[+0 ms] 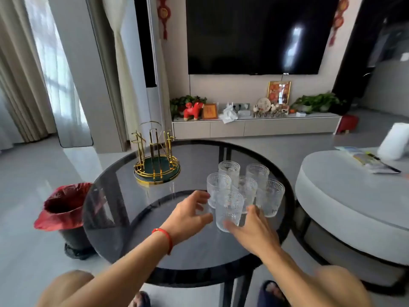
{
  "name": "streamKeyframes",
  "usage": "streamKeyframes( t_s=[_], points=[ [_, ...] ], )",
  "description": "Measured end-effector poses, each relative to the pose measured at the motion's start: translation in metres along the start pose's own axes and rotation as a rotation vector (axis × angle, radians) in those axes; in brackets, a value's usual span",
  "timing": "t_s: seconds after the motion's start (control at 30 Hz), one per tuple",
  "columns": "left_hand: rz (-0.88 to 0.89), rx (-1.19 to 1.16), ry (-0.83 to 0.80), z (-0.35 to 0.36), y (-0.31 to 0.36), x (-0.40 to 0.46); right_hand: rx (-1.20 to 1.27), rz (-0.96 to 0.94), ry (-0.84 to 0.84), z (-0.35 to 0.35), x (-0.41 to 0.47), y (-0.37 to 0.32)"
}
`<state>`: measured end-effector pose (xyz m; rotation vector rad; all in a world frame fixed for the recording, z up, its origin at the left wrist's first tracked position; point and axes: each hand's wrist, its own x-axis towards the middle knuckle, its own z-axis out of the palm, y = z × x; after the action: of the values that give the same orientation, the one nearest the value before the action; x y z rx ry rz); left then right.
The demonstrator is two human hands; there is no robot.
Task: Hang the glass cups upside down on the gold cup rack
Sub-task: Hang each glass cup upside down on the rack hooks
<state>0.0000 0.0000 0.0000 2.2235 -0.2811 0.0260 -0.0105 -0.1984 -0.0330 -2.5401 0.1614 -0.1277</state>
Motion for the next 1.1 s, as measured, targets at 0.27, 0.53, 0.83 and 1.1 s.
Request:
streamKeyframes(
  t_s=[0.27,0.53,0.83,1.1],
  points=[
    [-0.082,-0.191,-0.056,0.036,-0.017,0.019,0.139,-0.053,0.201,0.05,0.002,-0.003],
    [-0.164,-0.491,0.087,0.001,-0.017,0.042,0.542,-0.314,0.205,0.041,0.011,-0.025],
    [-0.057,-0.97,0.109,-0.06,-0.043,0.102,1.085,-0.074,-0.058,0.023,0.089,-0.126],
    [-0.195,-0.698,0.402,-0.096,-0.104,0.144,1.028,0.032,-0.16,0.03,0.177,-0.17]
  ],
)
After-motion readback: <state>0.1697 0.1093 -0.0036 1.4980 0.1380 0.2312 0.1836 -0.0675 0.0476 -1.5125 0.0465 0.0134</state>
